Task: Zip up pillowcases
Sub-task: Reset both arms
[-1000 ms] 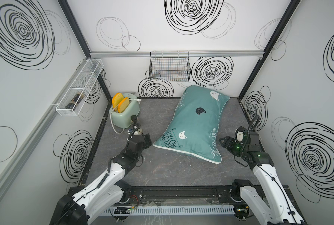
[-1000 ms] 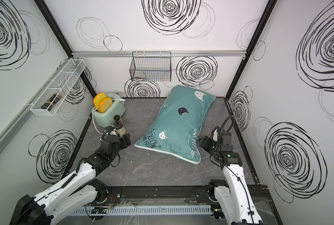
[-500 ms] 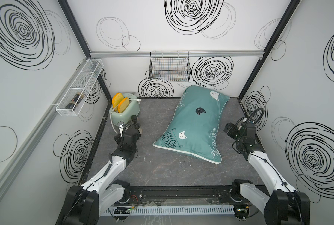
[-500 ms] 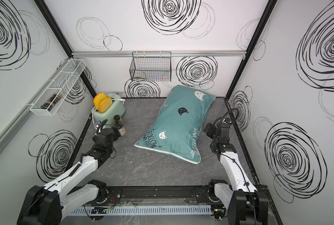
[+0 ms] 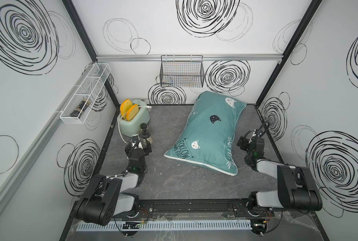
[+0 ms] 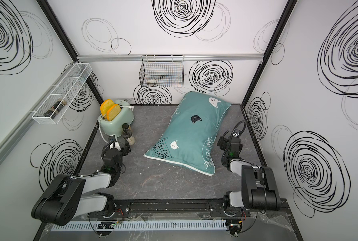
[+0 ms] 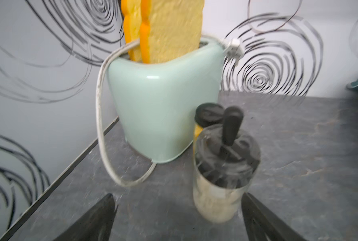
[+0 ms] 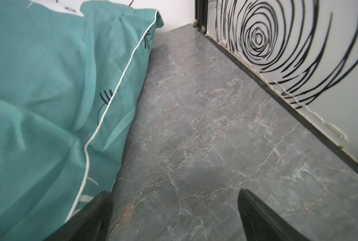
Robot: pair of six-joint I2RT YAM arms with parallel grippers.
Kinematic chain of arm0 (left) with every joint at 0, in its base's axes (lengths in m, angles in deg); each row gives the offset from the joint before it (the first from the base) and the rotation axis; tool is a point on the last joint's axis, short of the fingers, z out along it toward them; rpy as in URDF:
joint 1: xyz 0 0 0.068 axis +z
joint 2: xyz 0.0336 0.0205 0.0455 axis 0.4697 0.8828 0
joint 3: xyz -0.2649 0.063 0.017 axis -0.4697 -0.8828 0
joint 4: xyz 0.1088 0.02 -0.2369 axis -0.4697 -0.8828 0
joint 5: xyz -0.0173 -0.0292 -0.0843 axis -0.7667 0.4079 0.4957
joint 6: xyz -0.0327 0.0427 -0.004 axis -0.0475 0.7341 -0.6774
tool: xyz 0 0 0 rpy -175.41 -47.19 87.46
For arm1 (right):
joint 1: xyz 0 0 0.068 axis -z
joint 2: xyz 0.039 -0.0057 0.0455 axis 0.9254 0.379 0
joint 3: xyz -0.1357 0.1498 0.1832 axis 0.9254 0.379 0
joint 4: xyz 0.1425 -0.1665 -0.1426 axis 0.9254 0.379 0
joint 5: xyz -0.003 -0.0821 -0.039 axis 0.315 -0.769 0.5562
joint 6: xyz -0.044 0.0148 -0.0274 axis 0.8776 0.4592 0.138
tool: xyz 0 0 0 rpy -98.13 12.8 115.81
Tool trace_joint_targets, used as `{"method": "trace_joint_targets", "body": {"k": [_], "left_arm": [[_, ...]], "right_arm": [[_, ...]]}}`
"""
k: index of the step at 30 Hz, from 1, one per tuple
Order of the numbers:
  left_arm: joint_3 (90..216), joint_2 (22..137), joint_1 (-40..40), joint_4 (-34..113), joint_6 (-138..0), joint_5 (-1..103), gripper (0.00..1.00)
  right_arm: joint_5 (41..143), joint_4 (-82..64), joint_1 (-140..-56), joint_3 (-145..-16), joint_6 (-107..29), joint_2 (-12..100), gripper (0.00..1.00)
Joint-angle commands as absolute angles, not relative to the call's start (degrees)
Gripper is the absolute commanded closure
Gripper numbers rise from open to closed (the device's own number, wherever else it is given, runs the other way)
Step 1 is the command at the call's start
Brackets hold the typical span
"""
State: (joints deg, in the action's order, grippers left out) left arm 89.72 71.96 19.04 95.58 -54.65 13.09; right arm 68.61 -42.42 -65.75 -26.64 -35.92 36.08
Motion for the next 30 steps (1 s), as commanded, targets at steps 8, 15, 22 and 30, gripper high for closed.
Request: {"method": "trace_joint_targets", "body": {"k": [8,15,22,30], "left_arm": [[87.51,82.92,21.46,122.93,-50.68,25.33,0.04],[89.59,81.83,22.65,117.03,-53.62,22.38,0.04],[89.54,81.99,22.48,117.28,-53.27,22.20,0.04],[89.64,81.99,22.48,117.27,-53.10,22.57,0.04]], "right_arm": [[76.07,-67.97,-67.40,-20.75,-26.30,40.49,0.03],[75.52,-68.06,-67.73,-20.09,-25.99,40.29,0.03],[75.54,-68.06,-67.74,-20.13,-25.95,40.24,0.03],[78.33,-68.06,-67.77,-20.20,-24.71,40.73,0.03]]}}
